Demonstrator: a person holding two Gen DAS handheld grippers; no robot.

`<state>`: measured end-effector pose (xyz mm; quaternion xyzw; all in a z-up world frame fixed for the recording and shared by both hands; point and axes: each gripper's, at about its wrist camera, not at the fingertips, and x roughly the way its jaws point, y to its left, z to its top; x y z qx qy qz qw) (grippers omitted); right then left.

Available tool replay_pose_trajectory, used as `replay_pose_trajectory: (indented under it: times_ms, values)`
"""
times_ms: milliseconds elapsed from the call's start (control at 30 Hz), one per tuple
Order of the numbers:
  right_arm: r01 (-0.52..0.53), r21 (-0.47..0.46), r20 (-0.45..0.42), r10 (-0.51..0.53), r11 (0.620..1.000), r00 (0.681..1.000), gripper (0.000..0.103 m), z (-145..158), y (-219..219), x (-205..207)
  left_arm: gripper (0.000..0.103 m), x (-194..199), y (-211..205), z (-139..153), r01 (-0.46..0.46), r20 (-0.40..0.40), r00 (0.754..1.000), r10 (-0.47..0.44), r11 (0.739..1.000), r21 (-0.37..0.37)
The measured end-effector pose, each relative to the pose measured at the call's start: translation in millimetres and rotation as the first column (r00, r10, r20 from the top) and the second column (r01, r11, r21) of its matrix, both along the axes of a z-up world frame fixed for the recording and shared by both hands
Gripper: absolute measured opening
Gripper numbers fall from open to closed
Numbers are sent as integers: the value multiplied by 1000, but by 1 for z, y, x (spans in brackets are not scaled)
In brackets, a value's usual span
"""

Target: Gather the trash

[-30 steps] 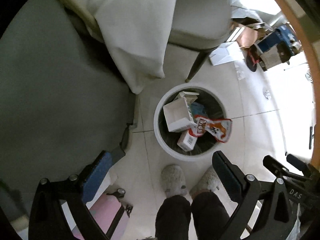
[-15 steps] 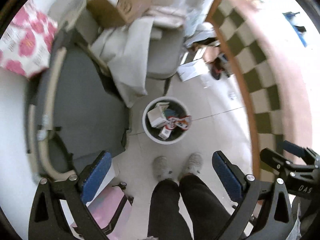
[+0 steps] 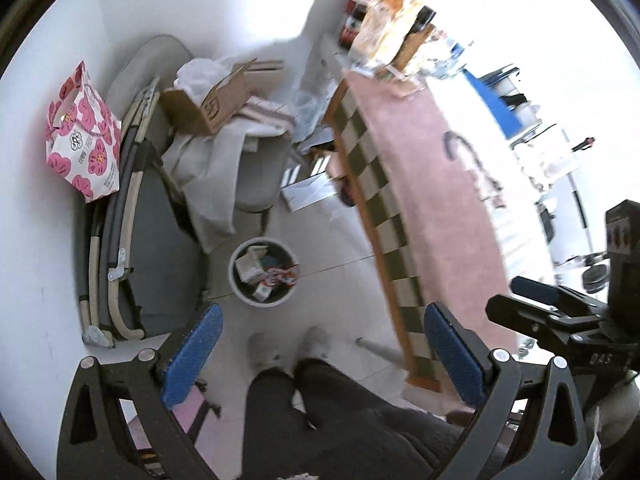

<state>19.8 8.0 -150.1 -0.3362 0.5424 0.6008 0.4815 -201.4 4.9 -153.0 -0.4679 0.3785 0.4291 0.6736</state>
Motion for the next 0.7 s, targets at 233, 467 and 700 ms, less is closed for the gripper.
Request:
replay_pose_trajectory:
  times_ms: [233, 467, 700]
  values:
    - [-27, 39, -37, 28, 999, 999, 103, 46, -18, 0, 103, -2, -21, 34, -6, 56, 998, 4, 999, 33]
    - [-62, 32, -57, 63, 998, 996, 103, 52, -23, -3, 103, -2, -31, 41, -17, 64, 998, 15, 999, 38]
    - [-80, 47, -65, 83, 996, 994, 103, 59, -26, -2, 103, 0, -37, 48, -21, 69, 997, 17, 998, 63]
